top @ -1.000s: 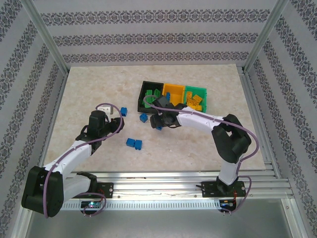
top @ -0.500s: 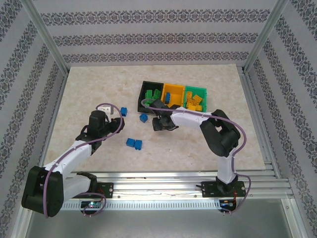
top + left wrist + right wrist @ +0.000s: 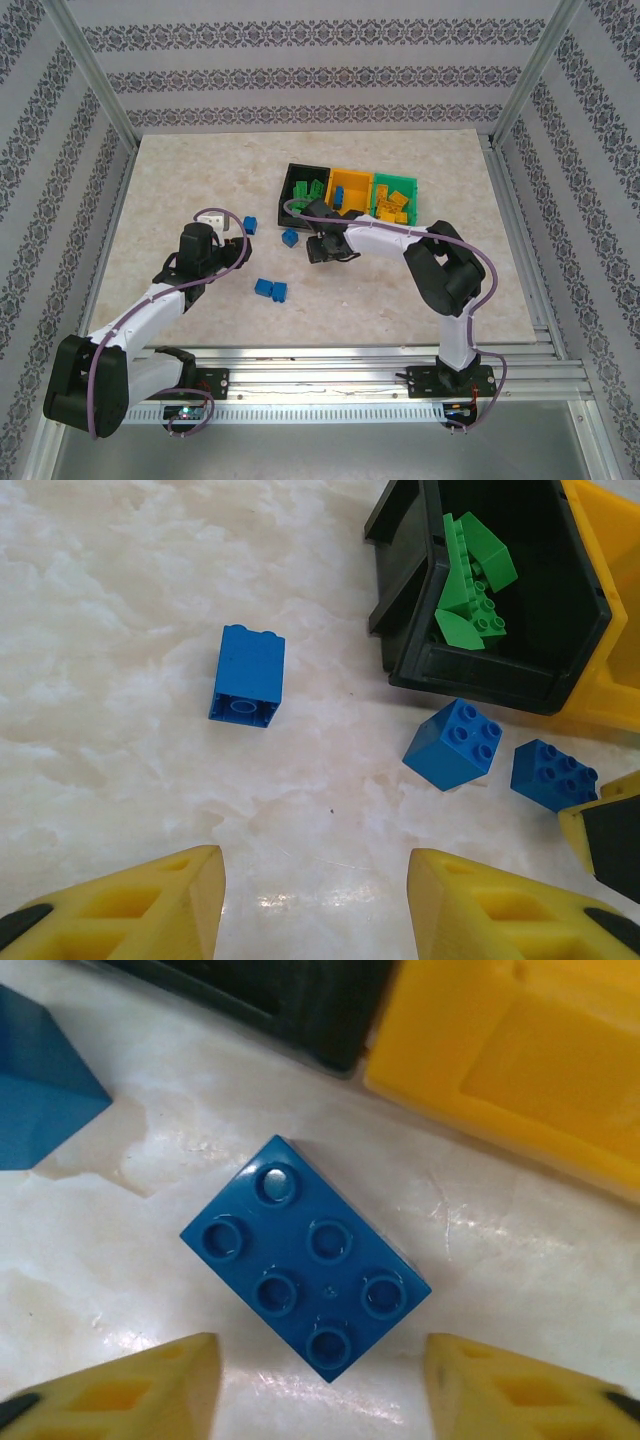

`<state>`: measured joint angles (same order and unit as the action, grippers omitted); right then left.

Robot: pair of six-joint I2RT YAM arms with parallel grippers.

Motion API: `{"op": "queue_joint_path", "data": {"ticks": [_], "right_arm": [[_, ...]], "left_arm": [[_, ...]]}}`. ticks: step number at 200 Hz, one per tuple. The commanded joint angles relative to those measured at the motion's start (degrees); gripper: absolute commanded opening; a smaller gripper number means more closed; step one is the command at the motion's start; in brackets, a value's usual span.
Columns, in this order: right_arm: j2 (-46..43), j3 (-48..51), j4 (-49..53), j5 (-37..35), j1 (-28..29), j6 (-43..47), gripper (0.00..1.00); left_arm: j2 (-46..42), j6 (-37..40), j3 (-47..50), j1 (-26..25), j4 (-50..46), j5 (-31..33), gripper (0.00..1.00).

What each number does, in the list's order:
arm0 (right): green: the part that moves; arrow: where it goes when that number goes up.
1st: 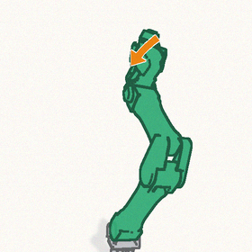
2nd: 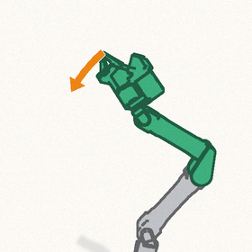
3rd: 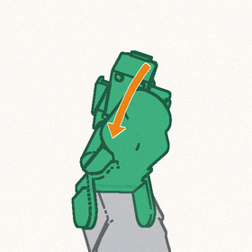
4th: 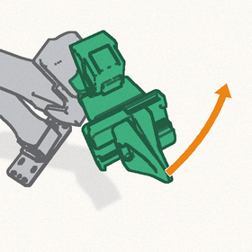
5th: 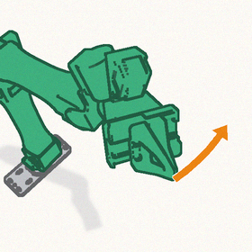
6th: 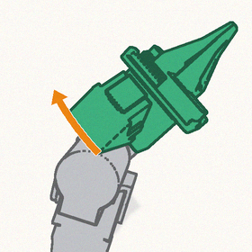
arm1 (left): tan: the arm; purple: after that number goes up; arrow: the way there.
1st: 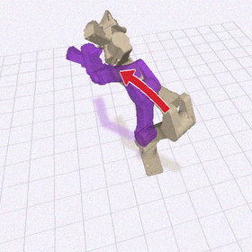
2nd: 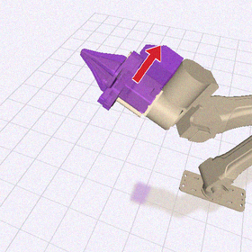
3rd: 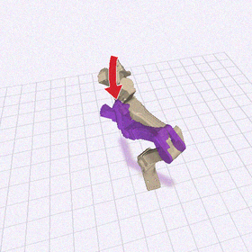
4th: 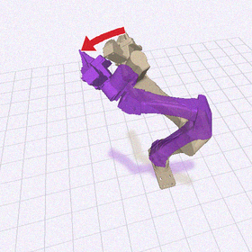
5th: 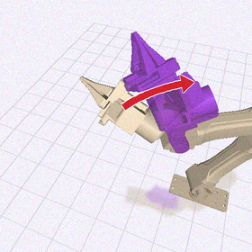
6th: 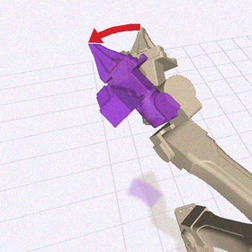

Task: Sort the legos into containers by color
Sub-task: Pick up the lego from the center of the table.

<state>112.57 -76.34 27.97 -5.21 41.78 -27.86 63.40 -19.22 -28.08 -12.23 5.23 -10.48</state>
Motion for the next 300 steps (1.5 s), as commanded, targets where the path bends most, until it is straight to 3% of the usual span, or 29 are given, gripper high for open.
{"op": "queue_joint_path", "data": {"ticks": [1,95,147,178,254,300], "right_arm": [[1.6,-4.0,2.7,-1.3,-0.5,3.1,0.63],[7.9,-6.4,2.0,-0.6,-1.0,10.3,0.64],[8.1,-6.4,1.8,-1.0,0.8,10.5,0.35],[5.9,-4.7,1.5,-0.6,1.7,10.2,0.26],[-4.9,1.6,-2.8,2.9,1.5,6.9,0.20],[-11.2,4.7,-9.6,6.9,-4.8,2.6,0.18]], "left_arm": [[0.1,-0.6,0.6,1.0,1.8,-0.7,0.51],[0.2,-0.6,0.5,1.0,1.8,-0.9,0.51],[-0.5,-0.6,0.5,1.1,1.5,-0.9,0.51],[0.0,-0.9,0.6,1.0,2.0,-1.3,0.51],[0.4,-0.9,0.8,1.0,2.5,-1.3,0.51],[1.8,-1.3,0.7,1.0,3.4,-2.5,0.51]]}}
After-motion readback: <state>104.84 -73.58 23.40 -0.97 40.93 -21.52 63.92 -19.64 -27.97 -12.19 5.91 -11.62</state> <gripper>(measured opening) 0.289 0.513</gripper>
